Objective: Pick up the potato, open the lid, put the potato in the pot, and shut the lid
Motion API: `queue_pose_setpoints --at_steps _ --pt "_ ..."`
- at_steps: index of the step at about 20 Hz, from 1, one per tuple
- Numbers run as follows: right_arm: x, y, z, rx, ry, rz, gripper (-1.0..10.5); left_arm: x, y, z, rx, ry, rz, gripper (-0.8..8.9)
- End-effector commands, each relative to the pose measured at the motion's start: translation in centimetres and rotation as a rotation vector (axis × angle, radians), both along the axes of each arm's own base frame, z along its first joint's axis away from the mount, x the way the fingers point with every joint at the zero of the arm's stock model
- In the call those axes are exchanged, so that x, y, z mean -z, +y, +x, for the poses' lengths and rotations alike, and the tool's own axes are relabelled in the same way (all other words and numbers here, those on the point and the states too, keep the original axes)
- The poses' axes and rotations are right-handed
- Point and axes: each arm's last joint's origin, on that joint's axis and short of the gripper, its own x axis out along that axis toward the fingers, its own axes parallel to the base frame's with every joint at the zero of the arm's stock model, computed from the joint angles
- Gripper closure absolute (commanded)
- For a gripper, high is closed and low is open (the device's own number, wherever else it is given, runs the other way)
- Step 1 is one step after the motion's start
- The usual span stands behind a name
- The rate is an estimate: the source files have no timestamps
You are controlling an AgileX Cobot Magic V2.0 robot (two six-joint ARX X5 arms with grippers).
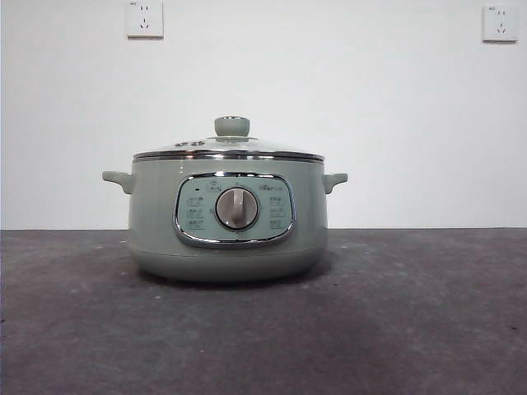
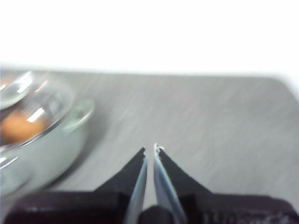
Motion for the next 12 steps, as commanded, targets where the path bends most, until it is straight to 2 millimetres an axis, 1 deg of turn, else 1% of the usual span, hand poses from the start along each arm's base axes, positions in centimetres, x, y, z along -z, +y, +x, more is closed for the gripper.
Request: queue_pose_setpoints --at_steps 1,4,5,8,12 --pt "5.3 -0.5 0.9 0.041 -0.056 -0.009 9.2 0.3 0.0 0.0 -0.005 0.004 -0.006 8.17" --pt "11.2 -0.8 1.4 0.068 -0.07 0.01 9.2 0.3 0.0 0.0 -0.006 0.004 -0.006 8.17" --pt "12.3 -0.8 1.4 0.068 -0.07 0.01 9.2 0.3 0.0 0.0 -0.005 0.004 -0.006 8.17" --pt "14.8 -0.8 1.3 0.067 -0.061 0.009 9.2 0.3 0.0 0.0 -0.005 0.004 -0.006 8.17" --pt "16.8 -0.8 1.2 0.067 -0.053 0.009 9.2 0.3 0.0 0.0 -0.006 0.004 -0.006 8.17"
